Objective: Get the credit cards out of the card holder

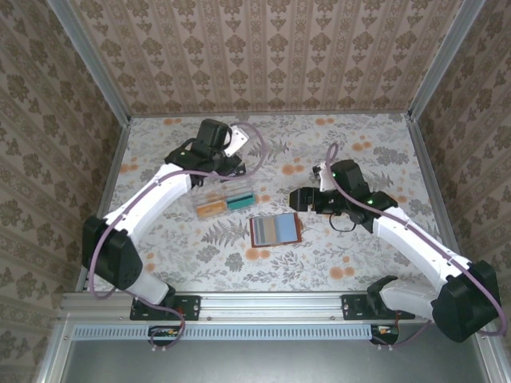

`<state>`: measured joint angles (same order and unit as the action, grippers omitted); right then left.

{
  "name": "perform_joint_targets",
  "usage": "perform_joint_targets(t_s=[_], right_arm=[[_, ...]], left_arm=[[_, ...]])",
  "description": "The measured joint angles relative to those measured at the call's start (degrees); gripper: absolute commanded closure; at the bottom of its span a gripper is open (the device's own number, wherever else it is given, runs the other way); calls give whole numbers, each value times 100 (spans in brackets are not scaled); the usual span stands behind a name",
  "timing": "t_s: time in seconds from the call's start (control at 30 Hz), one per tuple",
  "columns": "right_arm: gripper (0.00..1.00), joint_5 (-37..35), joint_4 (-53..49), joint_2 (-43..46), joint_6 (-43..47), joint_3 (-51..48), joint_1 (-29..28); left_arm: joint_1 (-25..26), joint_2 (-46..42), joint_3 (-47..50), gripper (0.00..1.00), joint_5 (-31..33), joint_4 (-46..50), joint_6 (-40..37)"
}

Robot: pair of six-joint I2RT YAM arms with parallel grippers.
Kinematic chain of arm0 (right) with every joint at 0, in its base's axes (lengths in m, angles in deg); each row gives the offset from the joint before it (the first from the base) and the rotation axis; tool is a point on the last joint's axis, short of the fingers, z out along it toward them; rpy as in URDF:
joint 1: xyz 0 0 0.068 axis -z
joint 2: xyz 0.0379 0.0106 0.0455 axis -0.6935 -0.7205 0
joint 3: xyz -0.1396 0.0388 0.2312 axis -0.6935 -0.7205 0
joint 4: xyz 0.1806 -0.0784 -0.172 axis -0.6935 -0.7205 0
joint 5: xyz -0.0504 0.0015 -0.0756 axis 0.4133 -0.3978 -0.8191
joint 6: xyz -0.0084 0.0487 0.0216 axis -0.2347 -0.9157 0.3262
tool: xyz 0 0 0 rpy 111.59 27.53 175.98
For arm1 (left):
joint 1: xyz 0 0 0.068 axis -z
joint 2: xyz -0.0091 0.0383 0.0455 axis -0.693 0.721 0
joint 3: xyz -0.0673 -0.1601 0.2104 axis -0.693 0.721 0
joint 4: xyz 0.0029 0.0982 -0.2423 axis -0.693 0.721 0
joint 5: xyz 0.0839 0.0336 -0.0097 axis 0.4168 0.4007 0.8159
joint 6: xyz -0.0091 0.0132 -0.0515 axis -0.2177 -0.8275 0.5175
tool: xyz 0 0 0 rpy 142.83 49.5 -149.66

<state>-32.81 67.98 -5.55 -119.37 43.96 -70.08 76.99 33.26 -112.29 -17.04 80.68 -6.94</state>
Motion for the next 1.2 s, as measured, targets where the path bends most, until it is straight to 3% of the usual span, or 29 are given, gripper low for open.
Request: perform_joint_targets(t_s=[0.1, 0.37, 0.77, 0.93, 1.2], right_arm=[[57, -208, -105, -223, 129, 42, -289], [71, -732, -232, -839, 201, 39, -800], [73, -1346, -254, -1851, 201, 4, -839], [73, -1480, -225, -2068, 157, -63, -839], [76, -1480, -170, -2197, 72, -190, -839]], left_arm=[[-17, -428, 98, 40, -280, 52, 1036], [212, -1574, 1725, 47, -929, -195, 3622], [1530, -1709, 3604, 63, -953, -1196, 6511], [1814, -1327, 3807, 65, -970, -1779, 7169], [1871, -468, 3856, 69, -1283, -2520, 7718]])
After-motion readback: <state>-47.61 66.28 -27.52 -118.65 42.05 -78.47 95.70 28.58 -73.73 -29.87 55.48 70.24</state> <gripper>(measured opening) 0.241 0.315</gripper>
